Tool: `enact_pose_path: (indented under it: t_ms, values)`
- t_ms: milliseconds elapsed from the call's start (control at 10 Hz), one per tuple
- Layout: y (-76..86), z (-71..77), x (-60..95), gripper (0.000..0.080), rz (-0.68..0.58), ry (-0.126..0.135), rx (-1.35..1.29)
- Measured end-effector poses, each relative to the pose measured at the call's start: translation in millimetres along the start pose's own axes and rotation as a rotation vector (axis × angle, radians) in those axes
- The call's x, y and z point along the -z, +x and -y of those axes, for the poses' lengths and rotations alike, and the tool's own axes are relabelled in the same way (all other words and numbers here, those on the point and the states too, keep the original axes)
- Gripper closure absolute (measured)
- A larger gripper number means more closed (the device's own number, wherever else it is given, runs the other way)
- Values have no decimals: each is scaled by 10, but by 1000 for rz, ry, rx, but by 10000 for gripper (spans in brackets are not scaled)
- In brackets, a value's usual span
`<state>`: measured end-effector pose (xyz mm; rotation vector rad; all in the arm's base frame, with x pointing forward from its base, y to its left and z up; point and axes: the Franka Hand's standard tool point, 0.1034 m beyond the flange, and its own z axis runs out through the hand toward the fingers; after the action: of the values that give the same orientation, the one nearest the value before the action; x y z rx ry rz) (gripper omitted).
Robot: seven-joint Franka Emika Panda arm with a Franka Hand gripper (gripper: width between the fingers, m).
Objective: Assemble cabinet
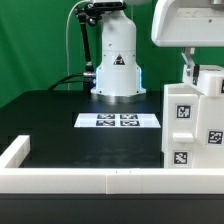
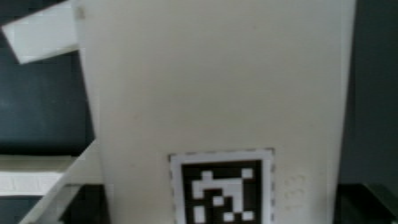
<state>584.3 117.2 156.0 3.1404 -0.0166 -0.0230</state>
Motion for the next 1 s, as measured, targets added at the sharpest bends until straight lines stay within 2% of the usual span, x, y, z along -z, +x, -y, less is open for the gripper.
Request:
enact_pose_path:
  t_ms: [200, 500, 800, 900, 1000]
  values:
    - [5, -25, 1, 239, 0, 1, -218]
    - [21, -158, 2, 239, -2, -9, -550]
    - [23, -176, 1, 232, -3, -10, -571]
    - [23, -176, 1, 45, -3, -10, -571]
    - [23, -175, 1, 45, -3, -10, -571]
